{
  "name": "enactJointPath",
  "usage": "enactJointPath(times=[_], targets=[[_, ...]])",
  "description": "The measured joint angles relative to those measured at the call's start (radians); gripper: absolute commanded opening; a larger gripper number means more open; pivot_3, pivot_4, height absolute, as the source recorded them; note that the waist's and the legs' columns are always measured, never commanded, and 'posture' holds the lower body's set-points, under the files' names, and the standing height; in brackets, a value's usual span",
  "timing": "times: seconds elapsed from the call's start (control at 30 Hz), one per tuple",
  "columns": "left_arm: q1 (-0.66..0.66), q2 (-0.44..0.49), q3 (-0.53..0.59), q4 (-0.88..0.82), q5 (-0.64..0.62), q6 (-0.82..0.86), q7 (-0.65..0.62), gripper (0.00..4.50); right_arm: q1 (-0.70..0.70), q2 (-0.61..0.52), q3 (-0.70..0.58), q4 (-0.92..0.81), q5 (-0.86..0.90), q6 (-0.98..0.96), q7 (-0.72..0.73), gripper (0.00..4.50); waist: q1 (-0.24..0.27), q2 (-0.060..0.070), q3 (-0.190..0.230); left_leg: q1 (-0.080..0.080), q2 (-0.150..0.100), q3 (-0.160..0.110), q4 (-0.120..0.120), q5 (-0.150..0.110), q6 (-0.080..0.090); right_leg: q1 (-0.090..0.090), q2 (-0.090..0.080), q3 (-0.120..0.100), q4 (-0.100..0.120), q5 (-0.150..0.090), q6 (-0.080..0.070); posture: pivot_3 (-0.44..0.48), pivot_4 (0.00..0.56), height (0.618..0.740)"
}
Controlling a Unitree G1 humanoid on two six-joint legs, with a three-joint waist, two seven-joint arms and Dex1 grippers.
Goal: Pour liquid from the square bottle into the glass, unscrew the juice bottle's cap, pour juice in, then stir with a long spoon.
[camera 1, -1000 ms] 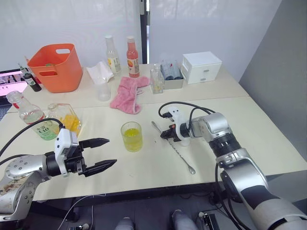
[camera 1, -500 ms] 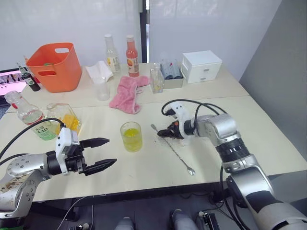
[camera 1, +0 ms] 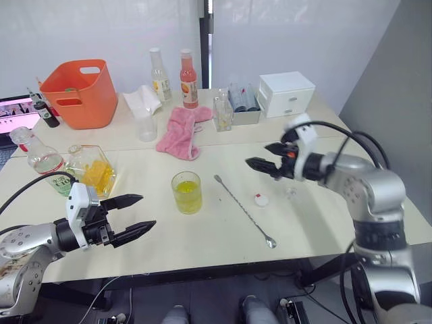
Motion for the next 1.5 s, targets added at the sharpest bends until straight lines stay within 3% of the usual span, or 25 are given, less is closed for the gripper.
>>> enactJointPath(times=[0.27, 0.33, 0.43, 0.63, 0.9, 1.1, 1.3, 1.43, 1.5], targets=[[0.044, -0.02, 0.041, 0.002, 0.0, -0.013, 0.037, 4.37, 0.266, 0.042, -0.124, -0.062, 0.005, -0.148, -0.078, 4.48, -0.006, 0.0, 0.0, -0.001, -0.002, -0.003, -0.001, 0.0, 0.0, 0.002, -0.001, -0.002, 0.002, -0.003, 0.004, 0.0, 0.15, 0.739], [0.053, -0.02, 0.041, 0.006, 0.0, -0.017, 0.038, 4.37, 0.303, 0.033, -0.128, -0.062, 0.005, -0.199, -0.067, 4.48, -0.024, 0.001, 0.001, 0.0, -0.02, -0.029, -0.006, 0.006, 0.009, 0.018, -0.019, -0.023, 0.004, -0.015, 0.009, 0.0, 0.15, 0.739], [0.073, -0.02, 0.059, 0.029, 0.002, -0.028, 0.037, 4.37, 0.311, 0.009, -0.134, -0.055, 0.005, -0.248, -0.049, 4.48, -0.034, 0.007, 0.0, 0.0, -0.038, -0.058, -0.007, 0.014, 0.018, 0.021, -0.038, -0.051, 0.01, -0.025, 0.012, 0.0, 0.15, 0.739], [0.104, -0.018, 0.089, 0.059, 0.004, -0.033, 0.036, 4.37, 0.367, -0.076, -0.146, -0.003, -0.009, -0.34, -0.001, 4.48, 0.018, 0.008, 0.0, -0.002, -0.034, -0.05, -0.008, 0.015, 0.015, 0.017, -0.035, -0.046, 0.009, -0.022, 0.009, 0.0, 0.15, 0.739], [0.114, -0.018, 0.106, 0.074, 0.006, -0.048, 0.037, 4.37, 0.408, -0.088, -0.181, 0.002, 0.012, -0.369, 0.014, 4.48, 0.022, 0.008, 0.0, -0.001, -0.034, -0.042, -0.008, 0.015, 0.014, 0.017, -0.035, -0.038, 0.007, -0.02, 0.012, 0.0, 0.15, 0.738], [0.123, -0.018, 0.106, 0.074, 0.01, -0.058, 0.037, 4.37, 0.451, -0.094, -0.182, -0.009, 0.018, -0.396, 0.019, 4.48, 0.005, 0.008, 0.0, -0.004, -0.046, -0.066, -0.009, 0.019, 0.01, 0.025, -0.046, -0.059, 0.009, -0.025, 0.015, 0.0, 0.15, 0.731], [0.14, -0.019, 0.106, 0.074, 0.013, -0.07, 0.036, 4.37, 0.495, -0.119, -0.2, -0.017, 0.024, -0.433, 0.042, 4.48, 0.007, 0.008, 0.001, -0.005, -0.048, -0.068, -0.009, 0.019, 0.01, 0.028, -0.049, -0.062, 0.009, -0.026, 0.016, 0.0, 0.15, 0.724], [0.148, -0.019, 0.108, 0.075, 0.032, -0.084, 0.037, 4.37, 0.506, -0.14, -0.237, 0.002, 0.024, -0.452, 0.049, 4.48, -0.009, 0.01, 0.001, -0.004, -0.08, -0.107, -0.01, 0.024, 0.018, 0.051, -0.079, -0.097, 0.017, -0.045, 0.027, 0.0, 0.15, 0.723], [0.151, -0.019, 0.109, 0.077, 0.042, -0.091, 0.039, 4.37, 0.499, -0.141, -0.241, 0.014, 0.023, -0.453, 0.042, 4.48, 0.008, 0.011, 0.001, -0.003, -0.074, -0.097, -0.009, 0.024, 0.016, 0.042, -0.075, -0.086, 0.019, -0.046, 0.025, 0.0, 0.15, 0.723]])
